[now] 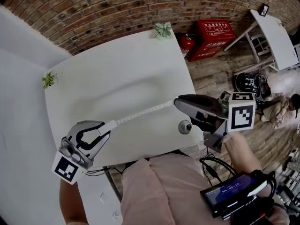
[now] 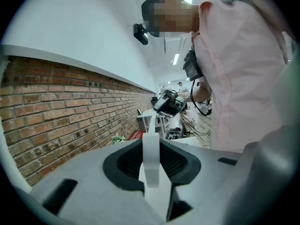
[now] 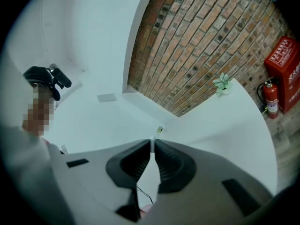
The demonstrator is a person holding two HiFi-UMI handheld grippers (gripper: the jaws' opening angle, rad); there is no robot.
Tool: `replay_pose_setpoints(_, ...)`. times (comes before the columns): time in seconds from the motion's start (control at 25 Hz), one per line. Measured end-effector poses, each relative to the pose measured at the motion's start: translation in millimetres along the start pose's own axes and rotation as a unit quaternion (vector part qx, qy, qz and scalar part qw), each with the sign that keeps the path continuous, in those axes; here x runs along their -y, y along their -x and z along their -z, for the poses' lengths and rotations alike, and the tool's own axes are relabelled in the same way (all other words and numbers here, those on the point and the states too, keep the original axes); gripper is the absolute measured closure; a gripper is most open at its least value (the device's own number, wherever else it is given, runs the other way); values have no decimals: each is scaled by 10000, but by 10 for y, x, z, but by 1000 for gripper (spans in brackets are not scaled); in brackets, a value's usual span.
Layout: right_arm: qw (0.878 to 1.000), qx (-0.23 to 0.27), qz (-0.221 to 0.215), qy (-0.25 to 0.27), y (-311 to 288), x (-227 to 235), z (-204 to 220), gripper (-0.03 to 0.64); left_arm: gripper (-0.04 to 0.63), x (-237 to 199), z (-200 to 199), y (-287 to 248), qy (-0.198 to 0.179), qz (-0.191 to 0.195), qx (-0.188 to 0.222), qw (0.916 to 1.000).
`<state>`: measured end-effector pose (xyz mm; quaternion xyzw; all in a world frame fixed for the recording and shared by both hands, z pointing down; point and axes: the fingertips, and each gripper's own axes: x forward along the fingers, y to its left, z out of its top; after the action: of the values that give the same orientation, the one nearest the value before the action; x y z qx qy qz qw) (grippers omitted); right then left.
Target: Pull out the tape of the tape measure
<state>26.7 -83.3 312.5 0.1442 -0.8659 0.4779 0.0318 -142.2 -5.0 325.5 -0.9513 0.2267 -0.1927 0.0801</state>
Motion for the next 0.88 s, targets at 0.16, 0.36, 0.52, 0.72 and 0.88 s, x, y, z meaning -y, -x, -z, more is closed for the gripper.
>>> replay_pose_setpoints(0.16,10000,34,26,24,26,6,-28,581,494,3,30,44,28,-27,-59,10000)
replay_pose_setpoints(0.36,9999,75,62,59,47,12,-65,581,494,-2,65,102,40,-65,-100,9999)
replay_pose_setpoints(0.52,9999,82,84,74,57,14,-74,581,494,-10,77,134,34,-92,-125,9999)
replay_pose_setpoints(0.72,9998,109,116,79,74,25,-91,581,494,-10,108,181,63,-117,-185,9997)
replay_pose_setpoints(0.88,9998,121,134,90,81,30,-110,581,494,-20,139,228,83,-146,-233,9996)
